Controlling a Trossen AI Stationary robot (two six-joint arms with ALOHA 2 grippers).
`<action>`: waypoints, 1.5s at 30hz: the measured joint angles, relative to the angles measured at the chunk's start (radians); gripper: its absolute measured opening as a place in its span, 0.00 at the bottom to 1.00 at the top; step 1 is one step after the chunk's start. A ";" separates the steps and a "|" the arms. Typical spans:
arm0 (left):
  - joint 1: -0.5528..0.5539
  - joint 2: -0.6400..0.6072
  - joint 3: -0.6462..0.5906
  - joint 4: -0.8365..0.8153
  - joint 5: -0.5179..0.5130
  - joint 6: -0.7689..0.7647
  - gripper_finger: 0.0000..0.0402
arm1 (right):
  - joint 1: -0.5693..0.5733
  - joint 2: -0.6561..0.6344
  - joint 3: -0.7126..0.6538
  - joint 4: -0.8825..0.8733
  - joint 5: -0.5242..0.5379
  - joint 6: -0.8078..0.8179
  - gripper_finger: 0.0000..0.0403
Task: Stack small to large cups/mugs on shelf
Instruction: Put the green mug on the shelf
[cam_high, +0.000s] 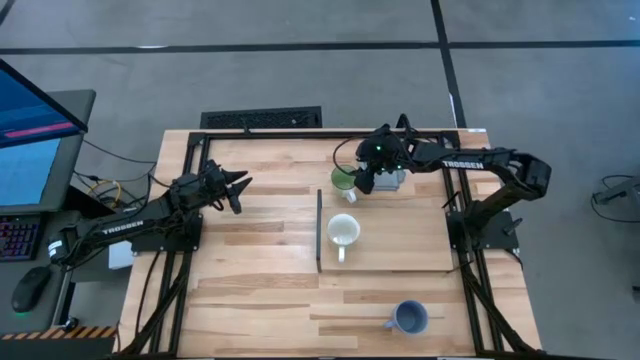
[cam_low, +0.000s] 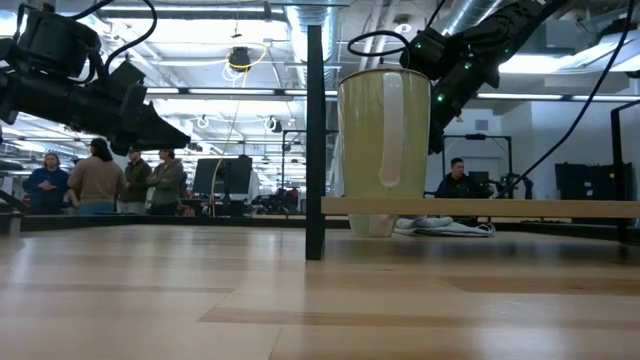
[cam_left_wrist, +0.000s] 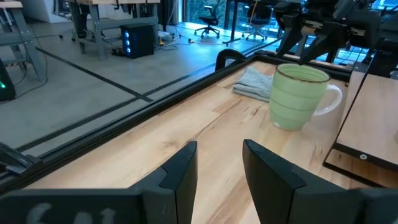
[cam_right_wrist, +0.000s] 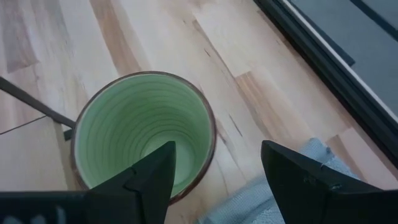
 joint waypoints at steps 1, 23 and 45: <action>0.000 0.000 0.000 0.000 0.000 0.000 0.30 | 0.000 0.000 0.000 0.000 0.004 0.000 0.65; 0.000 0.000 0.000 -0.006 0.005 0.000 0.30 | 0.006 0.000 0.000 0.003 0.007 0.053 0.65; 0.000 0.000 0.000 -0.006 0.007 -0.003 0.30 | 0.018 0.042 0.000 0.004 0.056 0.073 0.65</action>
